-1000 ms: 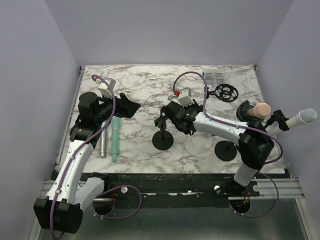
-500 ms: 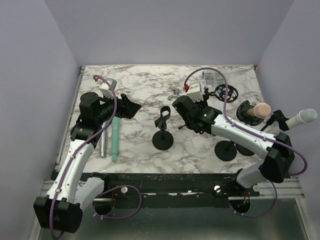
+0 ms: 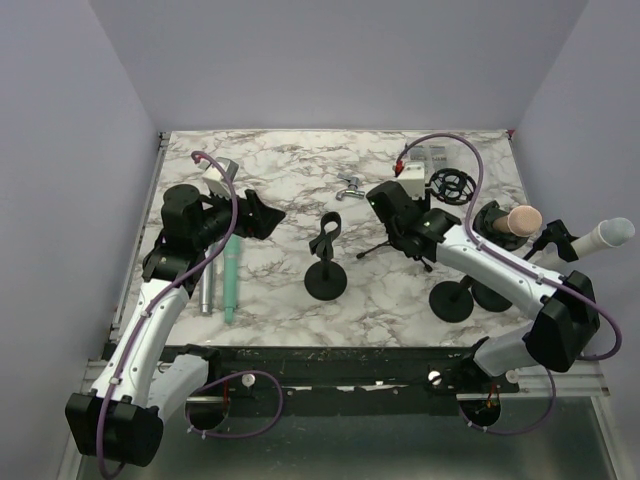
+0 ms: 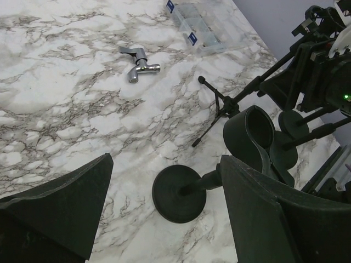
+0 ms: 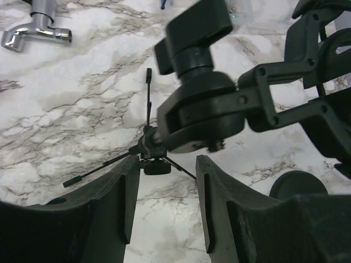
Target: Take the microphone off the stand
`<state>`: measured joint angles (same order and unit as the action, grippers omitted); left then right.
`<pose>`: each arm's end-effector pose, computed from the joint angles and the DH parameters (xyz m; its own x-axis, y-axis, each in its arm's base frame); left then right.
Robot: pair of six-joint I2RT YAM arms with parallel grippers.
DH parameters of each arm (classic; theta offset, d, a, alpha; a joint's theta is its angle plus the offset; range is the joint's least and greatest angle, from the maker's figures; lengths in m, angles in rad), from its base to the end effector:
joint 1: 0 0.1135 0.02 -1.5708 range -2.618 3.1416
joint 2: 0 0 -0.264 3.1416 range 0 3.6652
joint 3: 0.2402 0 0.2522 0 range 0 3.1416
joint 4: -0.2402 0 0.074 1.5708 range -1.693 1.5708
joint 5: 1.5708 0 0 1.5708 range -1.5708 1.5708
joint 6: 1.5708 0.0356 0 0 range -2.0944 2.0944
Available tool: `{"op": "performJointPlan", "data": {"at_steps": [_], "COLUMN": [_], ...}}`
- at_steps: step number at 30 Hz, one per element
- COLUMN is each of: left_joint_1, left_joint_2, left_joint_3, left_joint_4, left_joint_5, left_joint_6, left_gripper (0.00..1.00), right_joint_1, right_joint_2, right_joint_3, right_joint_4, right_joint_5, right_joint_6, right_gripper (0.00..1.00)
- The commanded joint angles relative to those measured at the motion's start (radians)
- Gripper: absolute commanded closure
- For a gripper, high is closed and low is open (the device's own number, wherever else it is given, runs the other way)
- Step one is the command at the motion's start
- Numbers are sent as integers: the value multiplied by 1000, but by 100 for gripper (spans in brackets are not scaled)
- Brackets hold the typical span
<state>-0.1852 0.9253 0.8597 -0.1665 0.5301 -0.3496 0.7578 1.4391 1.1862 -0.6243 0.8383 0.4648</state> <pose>0.2045 -0.0566 0.3441 -0.4325 -0.2196 -0.8745 0.5262 0.7261 -0.4426 0.2361 0.1870 0.2968 -0.5505 -0.1083 -0.8278 0.1481 0.9632 -0.2245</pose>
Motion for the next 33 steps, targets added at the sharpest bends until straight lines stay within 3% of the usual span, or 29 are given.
{"op": "performJointPlan", "data": {"at_steps": [1,4,10,23,29,33], "left_joint_1": [-13,-13,-14,-14,-14,-16], "left_joint_2": [-8,-18,-21,-21,-20,-19], "left_joint_3": [-5,-8,-10,-8,-10,-10], "left_joint_4": [-12,-6,-8,-4,-3,-4], "left_joint_5": [-17,-18,-24,-10,-9,-12], "left_joint_6": [31,32,35,35,34,37], "left_gripper": [13,2,2,1,1,1], "right_joint_1": [-34,-48,-50,-2,103,118], "right_joint_2": [-2,9,39,129,275,337], "right_joint_3": [-40,-57,-54,11,57,113], "right_joint_4": [57,81,80,-53,-179,-260], "right_joint_5": [-52,-72,-69,88,410,432], "right_joint_6": [17,8,-15,-115,-128,-70], "right_gripper": [48,47,53,99,99,99]}}
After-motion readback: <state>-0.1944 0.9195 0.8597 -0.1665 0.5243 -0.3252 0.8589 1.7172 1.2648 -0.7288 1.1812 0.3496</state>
